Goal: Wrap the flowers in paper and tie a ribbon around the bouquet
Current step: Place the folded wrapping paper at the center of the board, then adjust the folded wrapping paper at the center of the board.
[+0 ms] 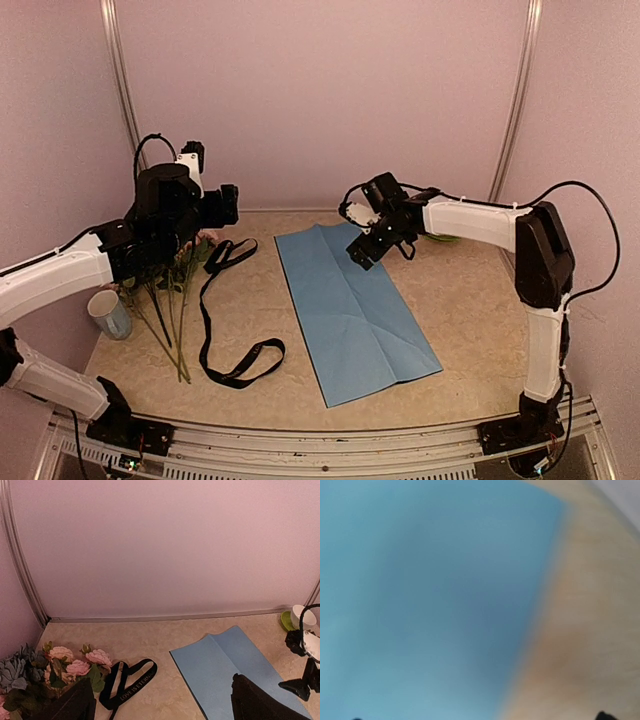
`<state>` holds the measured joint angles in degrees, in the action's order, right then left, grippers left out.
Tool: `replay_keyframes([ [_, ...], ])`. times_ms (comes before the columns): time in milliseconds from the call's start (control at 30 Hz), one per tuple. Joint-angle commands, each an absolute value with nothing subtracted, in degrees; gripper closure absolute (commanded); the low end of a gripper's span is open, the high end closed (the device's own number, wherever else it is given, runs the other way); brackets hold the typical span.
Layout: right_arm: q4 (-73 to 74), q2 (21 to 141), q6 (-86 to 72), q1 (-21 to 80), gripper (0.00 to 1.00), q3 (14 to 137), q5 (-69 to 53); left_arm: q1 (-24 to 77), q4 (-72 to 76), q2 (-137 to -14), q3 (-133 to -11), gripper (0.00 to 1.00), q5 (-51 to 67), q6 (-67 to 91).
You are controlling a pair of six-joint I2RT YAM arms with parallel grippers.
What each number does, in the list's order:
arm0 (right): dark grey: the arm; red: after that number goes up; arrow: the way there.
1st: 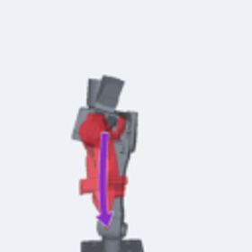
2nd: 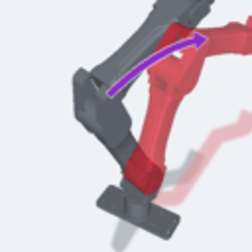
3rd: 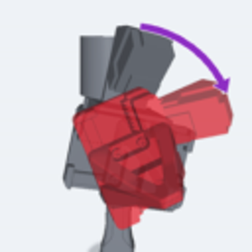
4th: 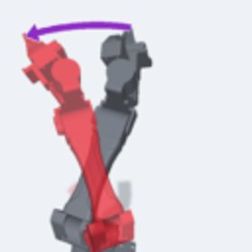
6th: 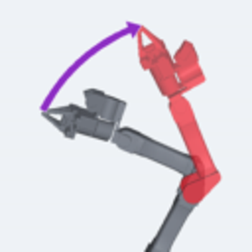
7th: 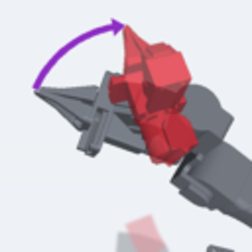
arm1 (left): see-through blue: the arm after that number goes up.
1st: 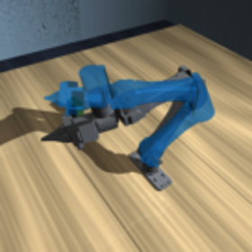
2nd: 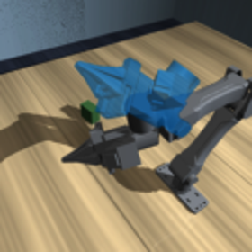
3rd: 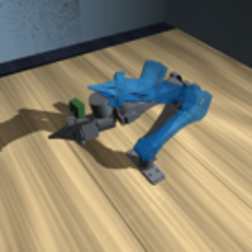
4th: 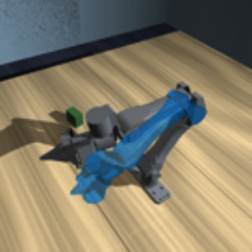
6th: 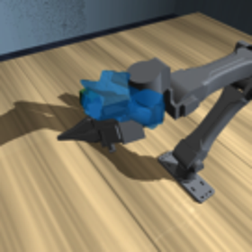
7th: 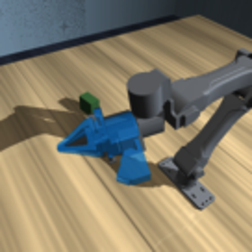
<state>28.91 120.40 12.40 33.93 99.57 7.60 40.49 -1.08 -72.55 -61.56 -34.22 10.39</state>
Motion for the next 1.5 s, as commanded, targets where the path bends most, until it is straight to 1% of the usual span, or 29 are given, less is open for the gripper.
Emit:
replay_keyframes([
  [0, 33.2, 108.1, 10.4, 47.1, 0.04, 85.8, 12.4, 42.1, -5.0, -70.7, -58.8, 0.08, -32.6, 14.7],
  [67, 35.8, 103.7, 6.1, 50.7, 0.17, 80.9, 14.3, 43.7, -5.9, -70.6, -57.9, 0.09, -33.7, 14.9],
  [100, 36.9, 101.8, 4.6, 52.4, 0.22, 78.9, 15.7, 44.6, -6.4, -70.5, -57.6, 0.09, -34.2, 14.9],
  [167, 38.6, 98.9, 4.7, 57.5, 0.25, 75.4, 17.8, 45.9, -6.9, -70.5, -56.9, 0.08, -34.2, 14.9],
  [267, 38.2, 97.3, 11.2, 68.4, 0.26, 71.0, 20.7, 47.1, -7.4, -70.2, -56.1, 0.08, -34.2, 16.1],
  [300, 38.0, 97.4, 13.5, 71.9, 0.28, 69.7, 19.9, 47.4, -7.4, -70.1, -55.9, 0.08, -34.2, 16.7],
  [333, 38.6, 97.7, 15.3, 74.4, 0.28, 68.8, 18.2, 47.6, -7.4, -69.9, -55.6, 0.08, -34.1, 17.2],
  [367, 40.2, 98.4, 16.0, 75.9, 0.26, 68.3, 15.3, 48.0, -7.3, -69.6, -55.4, 0.08, -34.1, 17.6],
  [433, 44.5, 100.3, 14.4, 76.3, 0.18, 68.5, 11.3, 48.8, -7.2, -68.9, -54.8, 0.09, -33.9, 18.2],
  [500, 46.7, 101.1, 12.8, 76.2, 0.14, 67.5, 11.6, 49.0, -7.2, -68.4, -54.3, 0.09, -33.6, 18.4],
  [533, 47.3, 100.9, 12.3, 76.2, 0.13, 67.2, 12.1, 49.0, -7.2, -68.2, -54.0, 0.08, -33.5, 18.3],
  [667, 49.6, 98.9, 9.9, 76.2, 0.16, 66.3, 18.3, 49.1, -7.5, -67.8, -53.9, 0.08, -33.5, 17.7],
  [767, 48.6, 98.2, 10.8, 76.3, 0.19, 60.2, 25.6, 49.1, -7.3, -68.0, -54.1, 0.08, -33.6, 17.1],
  [833, 46.7, 97.3, 12.7, 76.4, 0.19, 56.1, 27.7, 49.1, -7.0, -68.0, -54.2, 0.08, -33.8, 16.7],
  [933, 46.4, 97.5, 12.3, 76.4, 0.19, 56.7, 28.7, 49.0, -6.9, -68.0, -54.4, 0.08, -34.0, 16.3],
  [1000, 45.2, 98.4, 12.8, 76.4, 0.2, 56.6, 32.1, 49.0, -6.8, -68.1, -54.4, 0.08, -34.1, 15.9],
  [1133, 41.8, 101.9, 14.2, 76.3, 0.28, 56.3, 35.0, 49.0, -6.2, -68.5, -54.6, 0.08, -34.1, 15.4],
  [1267, 36.6, 103.4, 15.8, 76.3, 0.38, 55.0, 38.2, 49.0, -6.3, -69.1, -54.9, 0.08, -34.2, 14.8],
  [1333, 34.1, 103.5, 16.8, 76.3, 0.46, 54.9, 37.9, 49.0, -6.2, -69.3, -55.0, 0.08, -34.1, 14.5],
  [1367, 33.0, 103.5, 17.3, 76.3, 0.52, 55.2, 37.4, 49.0, -6.2, -69.5, -55.1, 0.08, -34.1, 14.4],
  [1467, 29.1, 102.9, 18.9, 76.3, 0.74, 55.1, 36.2, 49.0, -6.2, -70.0, -55.3, 0.08, -33.8, 14.4],
])
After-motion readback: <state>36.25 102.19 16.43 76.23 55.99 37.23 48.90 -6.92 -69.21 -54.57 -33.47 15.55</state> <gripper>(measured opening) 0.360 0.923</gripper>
